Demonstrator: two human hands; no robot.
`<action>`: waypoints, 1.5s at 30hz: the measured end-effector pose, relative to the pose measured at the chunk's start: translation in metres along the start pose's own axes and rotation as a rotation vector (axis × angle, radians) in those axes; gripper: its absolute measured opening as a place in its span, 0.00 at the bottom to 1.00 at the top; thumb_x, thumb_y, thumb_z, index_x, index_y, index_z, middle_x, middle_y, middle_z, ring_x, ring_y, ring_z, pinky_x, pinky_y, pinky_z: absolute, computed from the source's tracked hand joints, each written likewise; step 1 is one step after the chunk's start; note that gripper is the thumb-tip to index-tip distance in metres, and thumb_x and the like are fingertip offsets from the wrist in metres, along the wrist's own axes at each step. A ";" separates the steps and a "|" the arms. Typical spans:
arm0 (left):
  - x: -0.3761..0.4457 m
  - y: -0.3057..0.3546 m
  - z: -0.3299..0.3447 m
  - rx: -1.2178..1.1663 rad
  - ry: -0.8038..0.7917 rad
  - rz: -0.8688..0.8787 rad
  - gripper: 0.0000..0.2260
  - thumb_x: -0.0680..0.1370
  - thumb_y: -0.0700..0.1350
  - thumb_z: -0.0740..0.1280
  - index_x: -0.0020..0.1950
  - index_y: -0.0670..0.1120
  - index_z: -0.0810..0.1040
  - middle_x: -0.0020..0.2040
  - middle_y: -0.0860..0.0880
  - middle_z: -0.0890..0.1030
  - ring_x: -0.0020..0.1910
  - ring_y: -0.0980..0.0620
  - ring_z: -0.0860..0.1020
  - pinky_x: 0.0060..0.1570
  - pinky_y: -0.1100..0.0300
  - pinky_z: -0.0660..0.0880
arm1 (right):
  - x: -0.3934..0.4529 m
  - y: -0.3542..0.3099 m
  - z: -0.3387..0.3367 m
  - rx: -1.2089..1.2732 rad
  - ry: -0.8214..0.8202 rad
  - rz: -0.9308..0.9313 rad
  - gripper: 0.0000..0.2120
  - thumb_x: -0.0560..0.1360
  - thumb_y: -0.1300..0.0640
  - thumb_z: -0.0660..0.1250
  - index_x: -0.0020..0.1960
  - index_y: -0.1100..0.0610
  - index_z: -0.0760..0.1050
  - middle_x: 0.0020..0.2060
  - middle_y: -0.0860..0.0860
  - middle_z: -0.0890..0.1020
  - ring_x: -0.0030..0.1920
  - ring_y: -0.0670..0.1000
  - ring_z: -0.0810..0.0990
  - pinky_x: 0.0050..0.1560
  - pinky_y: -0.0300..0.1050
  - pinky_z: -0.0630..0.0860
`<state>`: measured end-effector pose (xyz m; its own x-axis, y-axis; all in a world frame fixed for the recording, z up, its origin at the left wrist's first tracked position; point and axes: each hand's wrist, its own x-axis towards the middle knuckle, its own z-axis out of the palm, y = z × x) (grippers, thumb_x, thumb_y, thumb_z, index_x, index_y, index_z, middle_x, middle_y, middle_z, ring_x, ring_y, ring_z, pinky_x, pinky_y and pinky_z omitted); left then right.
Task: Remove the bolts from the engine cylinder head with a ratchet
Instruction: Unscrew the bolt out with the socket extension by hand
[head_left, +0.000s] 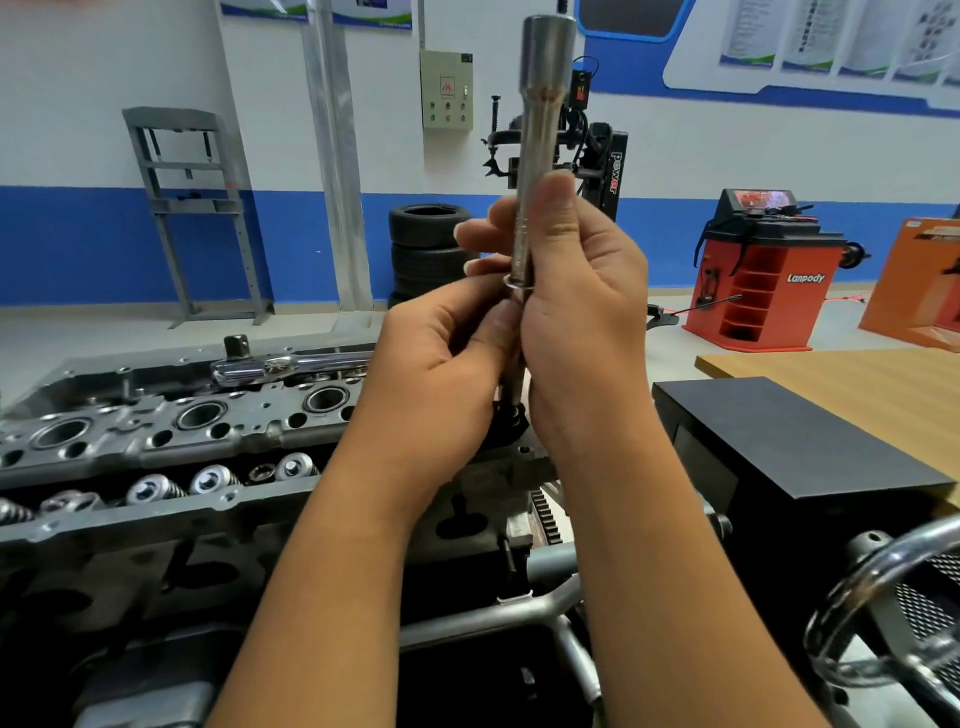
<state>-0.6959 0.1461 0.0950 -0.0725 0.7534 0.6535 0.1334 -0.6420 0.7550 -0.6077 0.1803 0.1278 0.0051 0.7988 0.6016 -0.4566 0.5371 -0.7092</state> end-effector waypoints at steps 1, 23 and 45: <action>0.001 0.000 0.001 0.012 0.006 0.001 0.11 0.86 0.39 0.64 0.58 0.53 0.84 0.51 0.50 0.88 0.52 0.49 0.86 0.54 0.50 0.84 | 0.001 -0.001 -0.002 0.012 -0.007 0.033 0.18 0.86 0.49 0.61 0.44 0.59 0.79 0.41 0.58 0.87 0.40 0.52 0.84 0.46 0.50 0.82; 0.001 -0.001 0.003 0.045 0.076 -0.007 0.10 0.82 0.37 0.70 0.56 0.52 0.84 0.48 0.51 0.88 0.49 0.52 0.87 0.47 0.56 0.85 | -0.006 -0.002 0.004 0.034 0.032 -0.014 0.09 0.81 0.53 0.69 0.46 0.57 0.74 0.36 0.57 0.86 0.36 0.53 0.84 0.41 0.54 0.83; 0.002 0.001 0.007 0.067 0.137 0.016 0.10 0.83 0.38 0.69 0.52 0.54 0.82 0.47 0.53 0.87 0.45 0.54 0.86 0.45 0.61 0.83 | -0.005 0.000 0.005 0.109 0.017 0.055 0.09 0.83 0.51 0.67 0.51 0.57 0.76 0.44 0.63 0.86 0.39 0.56 0.83 0.49 0.70 0.81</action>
<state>-0.6892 0.1480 0.0962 -0.2036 0.7139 0.6700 0.2011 -0.6392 0.7423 -0.6124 0.1747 0.1267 -0.0076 0.8310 0.5562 -0.5504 0.4609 -0.6962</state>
